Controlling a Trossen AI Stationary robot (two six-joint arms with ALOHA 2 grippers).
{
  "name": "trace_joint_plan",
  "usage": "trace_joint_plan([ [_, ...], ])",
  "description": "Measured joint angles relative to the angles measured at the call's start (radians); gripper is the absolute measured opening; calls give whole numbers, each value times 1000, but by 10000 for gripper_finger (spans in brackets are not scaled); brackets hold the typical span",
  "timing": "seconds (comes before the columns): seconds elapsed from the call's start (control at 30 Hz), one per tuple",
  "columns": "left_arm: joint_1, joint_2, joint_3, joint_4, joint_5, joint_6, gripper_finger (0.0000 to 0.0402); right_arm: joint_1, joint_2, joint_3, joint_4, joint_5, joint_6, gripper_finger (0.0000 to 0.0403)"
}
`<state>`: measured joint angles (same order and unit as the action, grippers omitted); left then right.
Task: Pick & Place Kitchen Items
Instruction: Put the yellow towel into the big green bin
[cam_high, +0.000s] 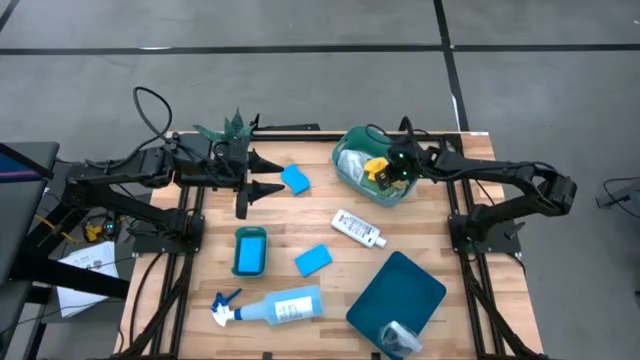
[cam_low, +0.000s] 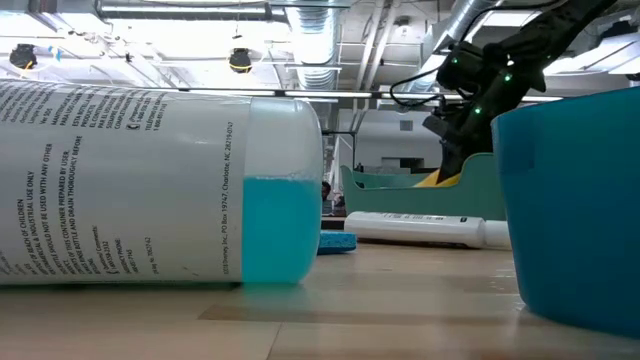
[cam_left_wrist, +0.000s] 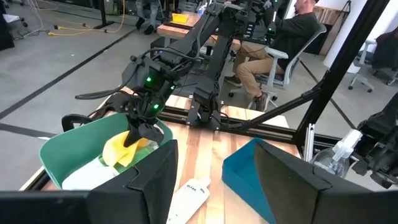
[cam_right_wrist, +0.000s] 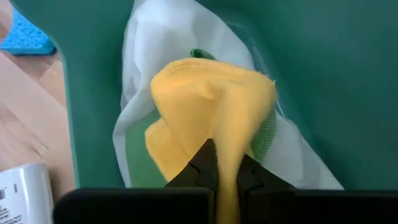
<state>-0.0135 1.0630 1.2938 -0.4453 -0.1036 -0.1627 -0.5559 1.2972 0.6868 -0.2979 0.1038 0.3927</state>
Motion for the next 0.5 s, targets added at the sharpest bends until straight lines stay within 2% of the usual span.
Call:
trace_joint_plan([
  [0.23,0,0,0,1,0,0,210,-1,-9,0,0,2,0,7],
  [0.5,0,0,0,0,0,0,210,0,-16,0,2,2,0,53],
])
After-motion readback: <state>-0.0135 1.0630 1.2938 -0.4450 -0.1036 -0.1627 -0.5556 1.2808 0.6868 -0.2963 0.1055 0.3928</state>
